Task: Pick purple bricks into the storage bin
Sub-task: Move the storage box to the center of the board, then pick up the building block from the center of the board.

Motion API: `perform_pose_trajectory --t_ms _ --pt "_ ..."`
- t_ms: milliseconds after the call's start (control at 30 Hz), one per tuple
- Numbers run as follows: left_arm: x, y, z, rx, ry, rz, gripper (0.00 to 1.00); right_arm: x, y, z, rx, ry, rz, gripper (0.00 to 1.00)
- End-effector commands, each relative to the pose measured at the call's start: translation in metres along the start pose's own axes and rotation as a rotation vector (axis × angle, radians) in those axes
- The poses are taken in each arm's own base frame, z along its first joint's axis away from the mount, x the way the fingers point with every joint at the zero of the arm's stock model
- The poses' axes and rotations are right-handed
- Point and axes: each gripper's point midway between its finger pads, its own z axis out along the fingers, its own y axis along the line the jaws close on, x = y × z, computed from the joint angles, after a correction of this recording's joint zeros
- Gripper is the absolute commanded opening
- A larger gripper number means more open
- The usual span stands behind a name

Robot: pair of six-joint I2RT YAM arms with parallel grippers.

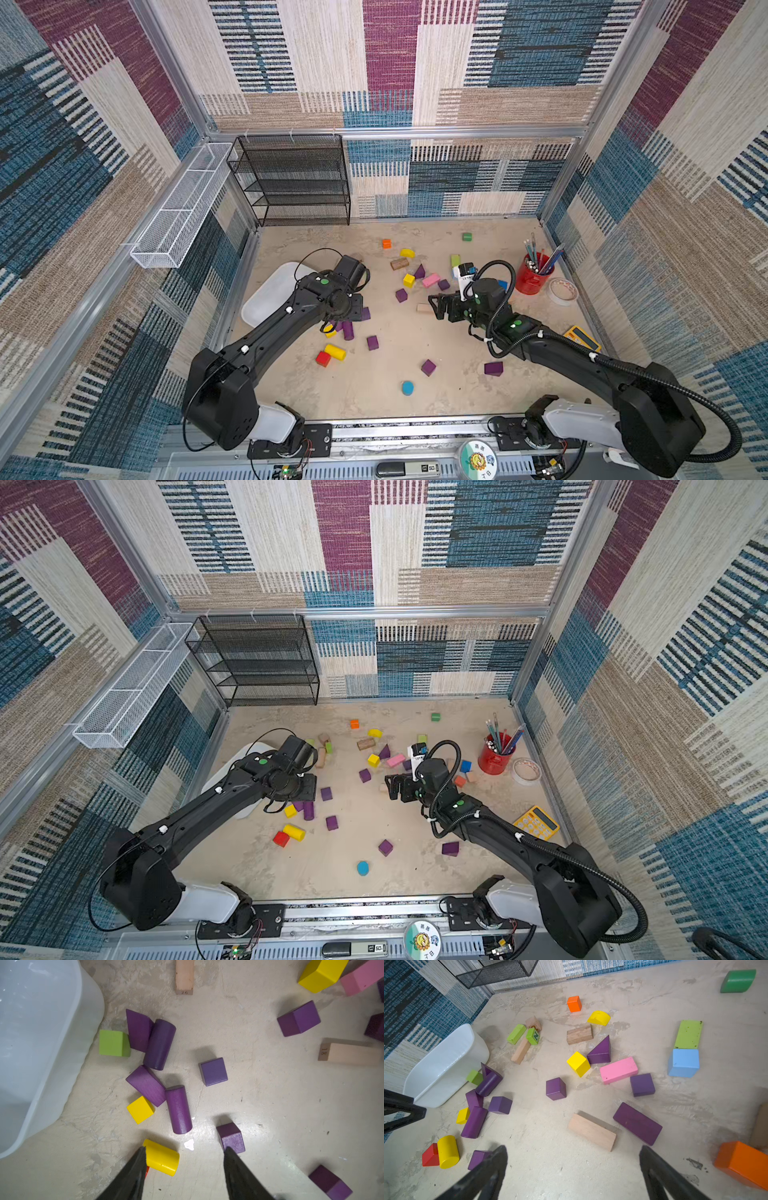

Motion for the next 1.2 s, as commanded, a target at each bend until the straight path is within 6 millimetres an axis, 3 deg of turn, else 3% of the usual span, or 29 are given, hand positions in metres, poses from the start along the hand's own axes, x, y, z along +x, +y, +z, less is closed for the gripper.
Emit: perform_pose_trajectory --t_ms 0,400,1167 --pt "0.010 0.003 0.002 -0.028 0.011 -0.047 0.60 0.005 0.001 -0.001 -0.011 0.007 0.003 1.00" --pt "0.035 0.008 0.032 -0.068 0.066 -0.090 0.60 0.023 -0.002 0.003 -0.034 0.024 0.003 0.99" --pt "0.024 -0.017 0.086 -0.061 0.152 -0.080 0.48 0.026 0.016 0.003 -0.091 0.000 -0.076 1.00"
